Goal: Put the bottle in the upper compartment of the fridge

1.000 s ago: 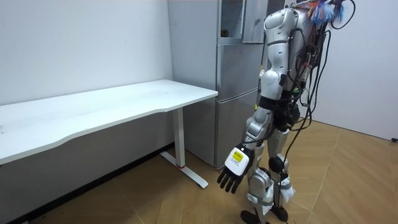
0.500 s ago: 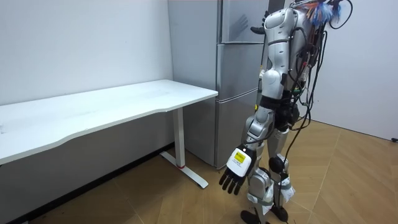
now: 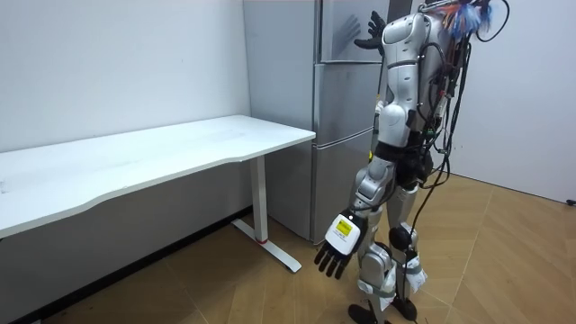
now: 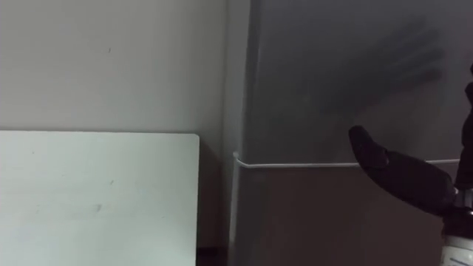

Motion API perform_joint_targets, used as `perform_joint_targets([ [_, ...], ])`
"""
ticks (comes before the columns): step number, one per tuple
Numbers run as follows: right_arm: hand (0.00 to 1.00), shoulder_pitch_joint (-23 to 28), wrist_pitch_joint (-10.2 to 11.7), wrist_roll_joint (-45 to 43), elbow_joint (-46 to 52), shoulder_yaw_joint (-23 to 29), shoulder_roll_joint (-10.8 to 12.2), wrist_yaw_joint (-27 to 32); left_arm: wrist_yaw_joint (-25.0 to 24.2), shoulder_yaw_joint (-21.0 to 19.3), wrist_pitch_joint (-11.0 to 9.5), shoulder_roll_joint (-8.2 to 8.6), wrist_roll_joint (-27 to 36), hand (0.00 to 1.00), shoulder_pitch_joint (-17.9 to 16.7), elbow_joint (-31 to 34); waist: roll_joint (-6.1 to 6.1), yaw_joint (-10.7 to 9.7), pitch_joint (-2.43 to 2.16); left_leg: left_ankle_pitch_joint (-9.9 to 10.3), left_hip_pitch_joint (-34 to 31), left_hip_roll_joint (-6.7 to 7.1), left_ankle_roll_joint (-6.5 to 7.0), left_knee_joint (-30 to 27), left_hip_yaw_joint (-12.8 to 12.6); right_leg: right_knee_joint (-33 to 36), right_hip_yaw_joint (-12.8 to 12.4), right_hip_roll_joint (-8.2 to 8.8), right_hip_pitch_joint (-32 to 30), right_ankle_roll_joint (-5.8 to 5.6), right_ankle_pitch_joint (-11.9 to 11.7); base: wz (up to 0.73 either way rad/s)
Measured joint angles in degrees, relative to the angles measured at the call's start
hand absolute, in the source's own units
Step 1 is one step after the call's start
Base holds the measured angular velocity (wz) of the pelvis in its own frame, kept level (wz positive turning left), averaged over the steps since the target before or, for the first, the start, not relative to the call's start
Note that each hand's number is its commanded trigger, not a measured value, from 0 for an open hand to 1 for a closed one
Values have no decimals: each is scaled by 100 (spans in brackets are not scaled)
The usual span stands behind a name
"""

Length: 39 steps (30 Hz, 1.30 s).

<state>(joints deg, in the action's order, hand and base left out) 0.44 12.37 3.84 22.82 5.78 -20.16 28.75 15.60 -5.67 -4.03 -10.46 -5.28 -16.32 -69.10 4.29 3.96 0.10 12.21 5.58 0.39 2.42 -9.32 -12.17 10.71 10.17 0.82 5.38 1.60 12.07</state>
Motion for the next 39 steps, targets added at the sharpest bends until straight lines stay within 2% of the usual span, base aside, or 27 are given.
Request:
perform_joint_targets([
  [6, 0, -44, 0, -123, -1, -187, 0, -56, 4, 9, 1, -1, 0, 0, 64, -153, -36, 102, 22, 1, 2, -5, -1, -14, 62, 10, 45, -2, 54, 7, -8, 3],
  [13, 0, -178, 1, -219, -32, -233, 0, -134, -3, 6, 4, 0, -5, 0, 106, -260, -67, 113, 44, 1, -41, -3, -1, -31, 147, 12, 114, 4, 66, 14, -12, 7],
  [17, 0, -213, 1, -305, -104, -235, 0, -131, -7, 7, 35, -1, -87, 0, 182, -295, -45, 123, 45, 0, -40, -4, -2, -32, 144, 10, 118, 3, 63, 17, -14, 0],
  [21, 0, -253, -10, -760, -236, -235, 0, -74, -32, 3, 52, -7, -199, 0, 257, -295, 19, 133, 64, 0, -39, -1, -2, -38, 140, -10, 121, 6, 31, 17, -14, 0],
  [29, 0, -474, -51, -1570, -673, -284, 1, 118, -284, 9, 158, -15, -464, 0, 334, -288, 55, 214, 51, -2, -23, 2, -2, -48, 139, -15, 105, 5, 31, 17, -14, -1],
  [31, 0, -532, -132, -1573, -697, -284, 2, 143, -296, 7, 172, -15, -568, 0, 335, -284, 54, 274, 50, -2, -22, 1, -2, -49, 155, -20, 118, 5, 39, 17, -14, 4],
  [35, 0, -574, -120, -1640, -844, -291, -1, 198, -340, 10, 292, -33, -572, 0, 300, -266, 60, 269, 44, -2, -22, 1, -2, -50, 163, -21, 134, 8, 48, 17, -14, 1],
  [39, 0, -672, -219, -1782, -1020, -368, -2, 251, -385, 11, 388, -97, -574, 0, 302, -173, 82, 273, 23, -2, -33, 2, -1, -72, 172, -15, 152, 15, 64, 16, -15, 0],
])
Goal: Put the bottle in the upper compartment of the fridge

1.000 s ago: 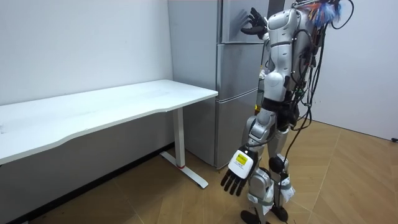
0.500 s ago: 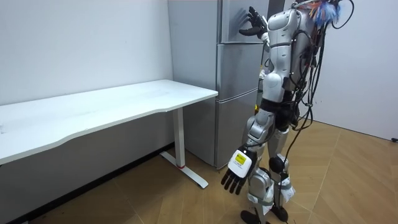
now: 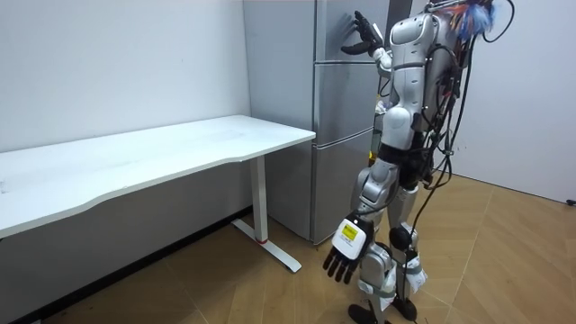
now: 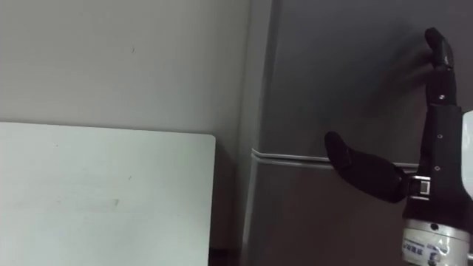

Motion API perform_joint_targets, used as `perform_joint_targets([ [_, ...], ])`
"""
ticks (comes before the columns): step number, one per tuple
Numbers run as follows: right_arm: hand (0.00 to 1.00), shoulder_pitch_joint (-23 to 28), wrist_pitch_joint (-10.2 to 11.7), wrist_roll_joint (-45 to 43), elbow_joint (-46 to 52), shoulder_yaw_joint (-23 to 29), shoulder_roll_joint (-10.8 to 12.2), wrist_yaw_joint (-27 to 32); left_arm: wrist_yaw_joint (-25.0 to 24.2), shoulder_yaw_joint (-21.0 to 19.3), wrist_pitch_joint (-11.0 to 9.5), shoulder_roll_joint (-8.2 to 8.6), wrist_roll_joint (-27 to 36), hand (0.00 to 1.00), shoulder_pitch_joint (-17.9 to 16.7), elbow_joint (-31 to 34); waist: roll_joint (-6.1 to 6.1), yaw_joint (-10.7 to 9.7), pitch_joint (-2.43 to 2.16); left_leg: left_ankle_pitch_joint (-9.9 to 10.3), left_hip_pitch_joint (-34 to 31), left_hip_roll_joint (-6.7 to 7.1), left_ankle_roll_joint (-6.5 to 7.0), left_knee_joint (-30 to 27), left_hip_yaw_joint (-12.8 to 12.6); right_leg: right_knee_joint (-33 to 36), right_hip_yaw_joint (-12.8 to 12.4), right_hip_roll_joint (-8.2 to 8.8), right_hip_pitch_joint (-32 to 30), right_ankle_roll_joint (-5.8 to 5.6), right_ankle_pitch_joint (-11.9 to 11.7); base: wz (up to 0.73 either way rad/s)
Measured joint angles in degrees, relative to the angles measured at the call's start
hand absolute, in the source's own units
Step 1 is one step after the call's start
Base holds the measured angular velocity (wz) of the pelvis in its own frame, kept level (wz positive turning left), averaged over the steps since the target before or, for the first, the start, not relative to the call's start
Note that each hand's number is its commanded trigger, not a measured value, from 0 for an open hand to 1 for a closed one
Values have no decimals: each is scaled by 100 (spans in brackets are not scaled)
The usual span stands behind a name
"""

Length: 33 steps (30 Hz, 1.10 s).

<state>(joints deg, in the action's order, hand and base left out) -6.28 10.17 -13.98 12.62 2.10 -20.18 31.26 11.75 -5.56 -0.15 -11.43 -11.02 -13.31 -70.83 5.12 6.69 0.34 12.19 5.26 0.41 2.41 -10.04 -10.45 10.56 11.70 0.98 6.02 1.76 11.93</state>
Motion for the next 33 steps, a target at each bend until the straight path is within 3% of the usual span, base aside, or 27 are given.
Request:
perform_joint_targets([
  [5, 0, -178, -4, -225, -425, -45, -6, 31, -20, -16, 105, -59, -128, 0, 26, 212, -12, -29, -4, 1, -12, 25, 5, -64, 155, 11, 12, 9, 15, 2, -1, 4],
  [14, 0, -396, -112, -837, -903, -47, -96, -4, -249, -46, 238, -95, -327, 0, -1, 472, -102, -5, -54, -9, -70, 33, 19, -140, 277, 20, 88, 10, 10, 13, -46, 2],
  [22, 0, -469, -145, -913, -1002, -64, -96, 19, -272, -32, 276, -94, -364, 0, -14, 600, -120, -3, -47, -18, -80, 32, 17, -153, 292, 25, 105, 10, 12, 19, -51, 1],
  [33, 0, -411, -103, -861, -960, -41, -101, 196, -221, -159, 264, -93, -372, 0, -406, 1168, -112, -88, -45, -15, -98, 38, 24, -171, 321, -19, 152, 24, 37, 12, -54, 2],
])
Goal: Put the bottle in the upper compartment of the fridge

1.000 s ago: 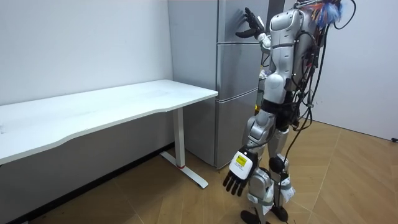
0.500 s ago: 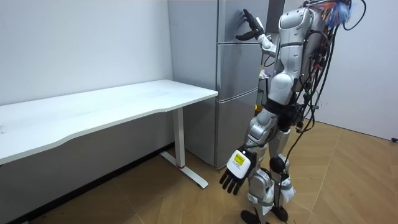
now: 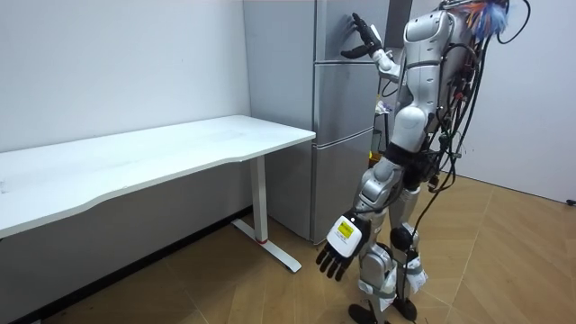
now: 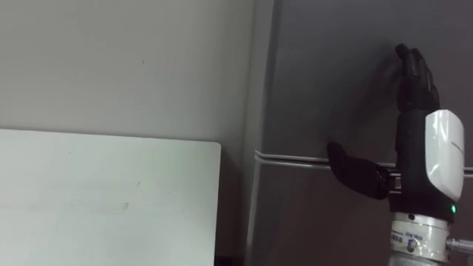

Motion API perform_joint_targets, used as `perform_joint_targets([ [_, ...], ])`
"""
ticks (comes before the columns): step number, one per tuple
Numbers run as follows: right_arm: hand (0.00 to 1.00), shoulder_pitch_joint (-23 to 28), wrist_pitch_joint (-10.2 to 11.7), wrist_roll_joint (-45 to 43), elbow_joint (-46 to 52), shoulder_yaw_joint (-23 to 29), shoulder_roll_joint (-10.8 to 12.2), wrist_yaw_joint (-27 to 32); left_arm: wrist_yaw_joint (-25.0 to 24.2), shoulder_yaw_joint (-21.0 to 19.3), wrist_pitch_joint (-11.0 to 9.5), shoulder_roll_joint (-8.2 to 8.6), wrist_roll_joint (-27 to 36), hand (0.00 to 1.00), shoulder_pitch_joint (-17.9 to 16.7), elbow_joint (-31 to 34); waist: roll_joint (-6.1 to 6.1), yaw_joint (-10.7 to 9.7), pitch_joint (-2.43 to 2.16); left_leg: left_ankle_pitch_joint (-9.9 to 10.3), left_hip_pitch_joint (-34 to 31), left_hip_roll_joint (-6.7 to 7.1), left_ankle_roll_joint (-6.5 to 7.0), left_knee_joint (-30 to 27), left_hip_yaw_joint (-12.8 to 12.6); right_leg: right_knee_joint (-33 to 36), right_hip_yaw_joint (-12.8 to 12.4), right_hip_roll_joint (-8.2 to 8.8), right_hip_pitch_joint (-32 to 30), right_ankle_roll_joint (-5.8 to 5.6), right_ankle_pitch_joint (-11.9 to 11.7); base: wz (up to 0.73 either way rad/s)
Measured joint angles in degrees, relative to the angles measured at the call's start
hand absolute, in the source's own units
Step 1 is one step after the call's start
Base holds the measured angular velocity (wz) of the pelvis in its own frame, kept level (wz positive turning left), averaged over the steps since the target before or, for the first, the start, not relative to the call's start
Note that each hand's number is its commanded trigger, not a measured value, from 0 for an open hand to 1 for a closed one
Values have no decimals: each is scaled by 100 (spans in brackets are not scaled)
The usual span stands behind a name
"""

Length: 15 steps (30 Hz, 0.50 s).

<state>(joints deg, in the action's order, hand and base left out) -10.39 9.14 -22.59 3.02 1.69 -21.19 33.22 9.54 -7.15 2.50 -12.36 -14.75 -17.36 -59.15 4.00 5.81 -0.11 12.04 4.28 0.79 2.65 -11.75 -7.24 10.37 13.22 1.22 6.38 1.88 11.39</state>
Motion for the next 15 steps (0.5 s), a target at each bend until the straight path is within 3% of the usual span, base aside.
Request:
perform_joint_targets([
  [6, 0, 261, 116, 500, 25, 245, 0, 31, 44, -62, 2, 17, 23, 0, -72, -64, 6, -158, -12, -1, 23, 3, 3, 11, -2, -78, 97, 7, 91, -19, -18, 9],
  [11, 0, 709, -68, 1459, 6, 821, 0, 67, 112, -108, 3, 43, 27, 0, -132, -62, -48, -286, -35, -1, -6, 3, 3, 36, -29, -78, 100, 10, 45, -22, -17, 0],
  [15, 0, 945, -124, 2116, -269, 1127, -1, 240, 114, -108, 2, 48, 60, 0, -192, -61, -131, -500, -57, -3, 5, 1, 2, 58, -62, -79, 82, 4, 58, -23, -15, -1],
])
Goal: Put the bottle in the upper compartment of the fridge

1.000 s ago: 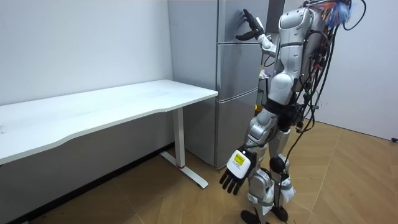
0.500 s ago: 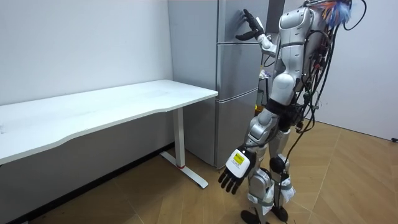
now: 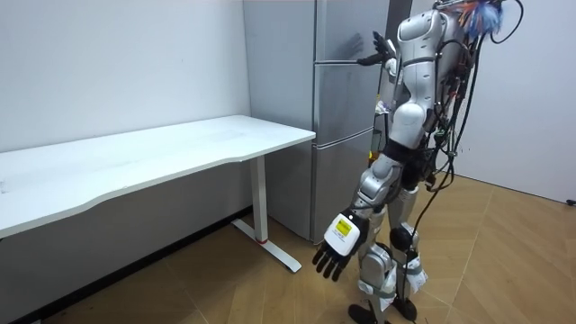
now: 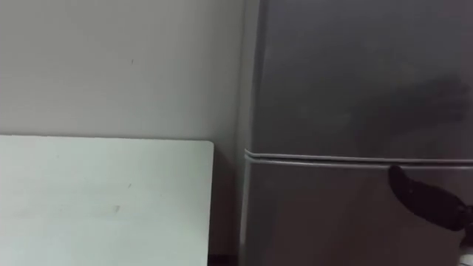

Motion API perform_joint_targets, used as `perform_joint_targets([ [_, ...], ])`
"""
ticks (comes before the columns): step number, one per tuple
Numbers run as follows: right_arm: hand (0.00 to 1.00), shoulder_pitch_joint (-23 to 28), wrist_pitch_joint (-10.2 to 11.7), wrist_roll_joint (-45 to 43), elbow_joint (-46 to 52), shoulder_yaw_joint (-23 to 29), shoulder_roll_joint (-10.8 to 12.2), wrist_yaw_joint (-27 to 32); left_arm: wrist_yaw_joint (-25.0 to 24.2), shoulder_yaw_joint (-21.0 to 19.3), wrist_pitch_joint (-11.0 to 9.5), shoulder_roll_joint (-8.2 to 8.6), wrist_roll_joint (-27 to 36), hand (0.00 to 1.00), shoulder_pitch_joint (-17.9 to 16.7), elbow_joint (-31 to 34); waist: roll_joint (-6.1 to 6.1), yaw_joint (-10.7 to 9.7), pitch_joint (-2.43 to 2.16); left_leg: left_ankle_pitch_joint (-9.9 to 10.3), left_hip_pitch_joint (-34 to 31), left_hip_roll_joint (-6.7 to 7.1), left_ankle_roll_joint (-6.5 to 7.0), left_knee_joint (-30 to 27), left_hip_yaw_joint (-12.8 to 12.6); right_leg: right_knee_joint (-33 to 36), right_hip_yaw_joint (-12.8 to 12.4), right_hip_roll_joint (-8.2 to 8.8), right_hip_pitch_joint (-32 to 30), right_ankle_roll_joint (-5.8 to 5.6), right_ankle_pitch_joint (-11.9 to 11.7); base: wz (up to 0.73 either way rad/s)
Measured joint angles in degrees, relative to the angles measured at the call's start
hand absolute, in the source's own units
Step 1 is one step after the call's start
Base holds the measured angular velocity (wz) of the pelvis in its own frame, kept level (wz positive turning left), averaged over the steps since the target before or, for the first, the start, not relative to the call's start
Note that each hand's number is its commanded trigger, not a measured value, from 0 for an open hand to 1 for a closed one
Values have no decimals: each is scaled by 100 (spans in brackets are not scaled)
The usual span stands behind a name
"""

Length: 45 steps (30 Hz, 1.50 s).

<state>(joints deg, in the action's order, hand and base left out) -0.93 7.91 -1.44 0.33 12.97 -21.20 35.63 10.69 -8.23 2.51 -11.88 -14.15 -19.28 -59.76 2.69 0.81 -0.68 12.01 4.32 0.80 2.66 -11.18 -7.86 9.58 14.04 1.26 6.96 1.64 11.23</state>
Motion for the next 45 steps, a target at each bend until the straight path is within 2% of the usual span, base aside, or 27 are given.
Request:
perform_joint_targets([
  [2, 0, 50, -39, 231, -182, 96, 0, -10, -1, -9, -2, 28, -13, 0, -1, 3, -21, -98, 8, 0, -7, 1, 0, 44, -13, -1, -23, 0, -25, -4, 3, -5],
  [3, 0, 159, -57, 359, -214, 247, 1, -19, -2, -72, -4, 78, -15, 0, 0, 37, -55, -121, -11, 0, -28, 1, 0, 46, -43, 1, -59, -1, -62, -7, 5, -8],
  [5, 0, 379, -60, 577, -214, 449, 3, -9, -2, -111, -4, 120, -13, 0, -39, 125, -89, -166, -12, 0, -46, -1, 0, 50, -95, 0, -79, 0, -93, -12, 9, -7],
  [10, 0, 880, -140, 1378, -367, 634, 37, 48, 51, -121, -6, 162, 0, 0, -21, 242, -58, -236, 5, -3, -29, -11, -3, 56, -151, -2, -160, -17, -108, -10, 10, -8],
  [14, 0, 1188, -142, 1690, -531, 621, 269, 57, 97, -121, -63, 198, -1, 0, 95, 242, -58, -201, 14, -2, 28, -14, -2, 120, -201, -11, -241, -23, -123, -14, 15, -11],
  [17, 0, 1295, -114, 1691, -1026, 423, 362, 85, 215, -87, -107, 193, 103, 0, 103, 225, -53, -207, 18, -1, 41, -12, -1, 134, -221, 1, -264, -22, -126, -16, 15, -3],
  [21, 0, 1375, -128, 1737, -1713, 314, 682, 73, 236, 50, -109, 200, 232, 0, 95, 241, -87, -199, 32, 0, 25, -11, -1, 142, -225, 4, -272, -24, -143, -16, 15, -1],
  [25, 0, 1368, -139, 1927, -2513, -9, 694, 30, 238, 55, -108, 209, 323, 0, 120, 241, -149, -212, 42, 0, 26, -17, -2, 148, -249, 5, -296, -28, -156, -16, 15, -2],
  [28, 0, 1309, -136, 1868, -3360, -59, 801, -157, 247, 37, -142, 209, 400, 0, 156, 232, -194, -212, 33, 0, 32, -15, -2, 157, -258, 4, -298, -27, -151, -16, 15, 0],
  [30, 0, 1445, -166, 1869, -3839, -81, 891, -350, 252, -5, -175, 219, 381, 0, 131, 203, -214, -195, 38, 0, 46, -13, -2, 163, -286, 9, -288, -23, -140, -21, 27, 0],
  [33, 0, 1519, -184, 1652, -4574, -318, 987, -537, 270, -61, -167, 255, 356, 0, 90, 172, -204, -202, 34, 0, 55, -15, -2, 166, -286, 9, -290, -23, -140, -17, 31, 0],
  [37, 0, 1560, -319, 1655, -5165, -701, 1032, -838, 355, -55, -149, 376, 330, 0, 81, 155, -196, -172, 39, 1, 98, -11, 0, 165, -278, 4, -313, -20, -117, -19, 32, 0],
  [38, 0, 1558, -377, 1655, -5317, -760, 1050, -945, 386, -49, -147, 397, 327, 0, 88, 101, -225, -164, 58, 6, 112, -11, 4, 160, -275, -7, -312, -20, -97, -23, 35, 0],
  [39, 0, 1546, -429, 1652, -5424, -808, 1054, -1060, 391, -47, -141, 415, 320, 0, 128, 2, -225, -166, 58, 15, 108, -12, 7, 150, -266, -3, -309, -20, -97, -25, 37, 0],
  [43, 0, 1545, -438, 1625, -5716, -934, 1087, -1431, 393, -51, -102, 437, 313, 0, 173, -10, -228, -167, 63, 26, 80, -12, 14, 108, -242, 3, -284, -17, -98, -26, 36, 5],
  [45, 0, 1536, -439, 1412, -5816, -938, 1179, -1638, 398, -54, -105, 435, 244, 0, 172, -8, -232, -165, 65, 32, 28, -11, 17, 50, -200, 8, -260, -16, -100, -26, 35, 9],
])
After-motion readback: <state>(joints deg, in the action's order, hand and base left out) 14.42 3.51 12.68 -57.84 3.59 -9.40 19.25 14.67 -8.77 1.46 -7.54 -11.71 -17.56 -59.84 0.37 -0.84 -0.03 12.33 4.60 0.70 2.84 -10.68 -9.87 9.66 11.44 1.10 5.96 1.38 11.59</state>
